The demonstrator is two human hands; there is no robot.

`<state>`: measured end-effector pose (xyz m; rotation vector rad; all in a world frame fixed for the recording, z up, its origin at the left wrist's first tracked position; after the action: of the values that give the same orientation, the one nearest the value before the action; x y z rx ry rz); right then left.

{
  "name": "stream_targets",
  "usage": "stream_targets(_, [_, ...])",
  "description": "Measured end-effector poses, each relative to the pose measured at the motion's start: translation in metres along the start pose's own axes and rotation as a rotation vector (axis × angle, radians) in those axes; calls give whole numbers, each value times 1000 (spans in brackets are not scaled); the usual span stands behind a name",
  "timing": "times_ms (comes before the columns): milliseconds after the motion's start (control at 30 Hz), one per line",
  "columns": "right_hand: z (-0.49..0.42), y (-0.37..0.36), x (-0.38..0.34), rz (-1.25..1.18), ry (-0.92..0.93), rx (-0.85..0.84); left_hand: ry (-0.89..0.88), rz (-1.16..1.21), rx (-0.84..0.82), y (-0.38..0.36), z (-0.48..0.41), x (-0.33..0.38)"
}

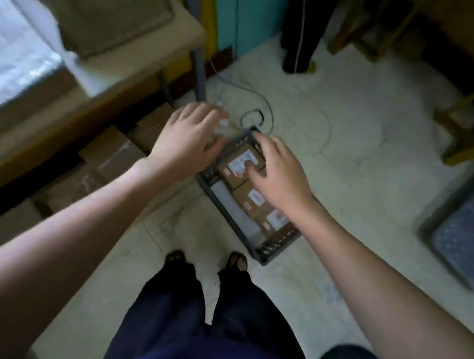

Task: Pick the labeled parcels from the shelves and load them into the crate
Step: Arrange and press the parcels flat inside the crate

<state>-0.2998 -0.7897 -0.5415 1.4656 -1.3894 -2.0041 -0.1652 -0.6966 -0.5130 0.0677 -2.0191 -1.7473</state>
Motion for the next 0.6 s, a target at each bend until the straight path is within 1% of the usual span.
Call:
stream_targets(133, [-35,14,-95,27,246,20,161,-27,216,77,46,-42])
stream_targets(233, [-58,2,-172,21,384,33,287,-80,300,121,92,-91])
stream_targets(300, [-74,-17,-221,42,447,14,412,-141,248,137,128,-129])
stream_targets(333, [-81,-29,-244,68,467,-25,472,-179,184,141,147,-149])
stream_targets(400, [-92,-59,-281,157,468,-156,562,-229,34,142,181,-187])
stream_targets(467, [-100,-87,-307,220,426,-274,620,-228,-81,141,206,-221])
stream_targets(500, [-102,-98,-315,221,387,-302,636,-219,-123,139,216,-235])
stream_targets(600, [-102,-122,-323,177,257,-299,657,-178,-178,127,238,-263])
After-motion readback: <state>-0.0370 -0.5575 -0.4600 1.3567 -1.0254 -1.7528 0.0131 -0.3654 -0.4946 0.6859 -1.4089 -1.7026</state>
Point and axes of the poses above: each hand's wrist, its own z-axis away from the middle knuckle, its own y-axis out of the back of the hand, x = y × z, the point moved 3 cm from there along -z, towards the middle knuckle, and after that the axes turned 1 degree about z, right-handed, at the moved point
